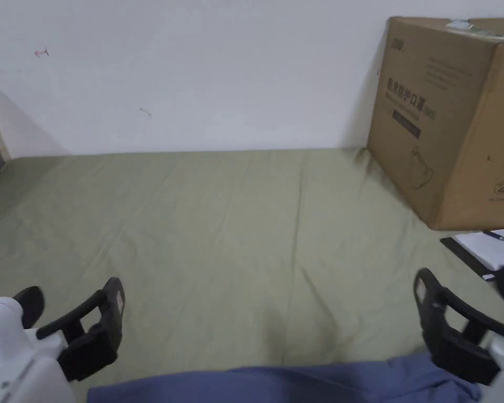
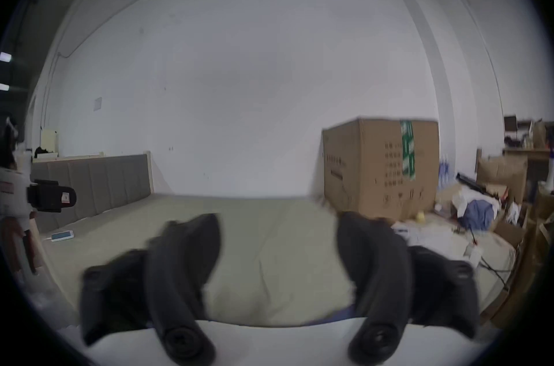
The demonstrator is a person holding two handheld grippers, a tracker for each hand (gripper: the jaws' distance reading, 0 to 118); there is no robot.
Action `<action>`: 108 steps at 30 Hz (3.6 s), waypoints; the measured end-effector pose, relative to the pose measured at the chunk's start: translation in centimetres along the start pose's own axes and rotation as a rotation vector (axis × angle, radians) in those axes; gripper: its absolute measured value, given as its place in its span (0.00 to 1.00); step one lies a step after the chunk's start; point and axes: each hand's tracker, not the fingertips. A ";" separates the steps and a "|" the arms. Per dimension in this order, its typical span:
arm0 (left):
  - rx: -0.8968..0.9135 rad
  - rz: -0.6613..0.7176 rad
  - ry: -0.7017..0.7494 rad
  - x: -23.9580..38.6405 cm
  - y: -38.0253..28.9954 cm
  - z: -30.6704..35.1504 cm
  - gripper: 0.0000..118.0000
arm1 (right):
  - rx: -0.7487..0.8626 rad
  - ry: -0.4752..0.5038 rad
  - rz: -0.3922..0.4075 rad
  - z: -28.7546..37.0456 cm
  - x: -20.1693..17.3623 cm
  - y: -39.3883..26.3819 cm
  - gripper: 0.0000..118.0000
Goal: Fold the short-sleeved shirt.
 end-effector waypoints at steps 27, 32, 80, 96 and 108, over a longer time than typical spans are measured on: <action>-1.055 0.636 -0.478 -21.1 -13.3 -12.7 0.98 | -0.377 0.089 0.030 -2.4 -2.0 -1.2 0.02; -1.065 0.834 -0.476 -21.8 -17.8 -13.7 1.00 | -0.423 0.125 0.070 -3.7 -3.6 -2.0 0.02; -0.951 0.111 -0.374 1.8 -7.1 -11.2 0.21 | -0.500 0.193 -0.068 -1.0 0.6 -1.5 0.02; -1.163 0.482 -0.611 11.1 -19.0 -15.2 0.00 | -0.533 0.194 -0.088 -0.8 0.4 -0.8 0.02; -0.964 0.518 -0.609 -10.6 -10.9 -13.5 0.11 | -0.534 0.235 -0.074 -2.3 -1.2 -0.8 0.02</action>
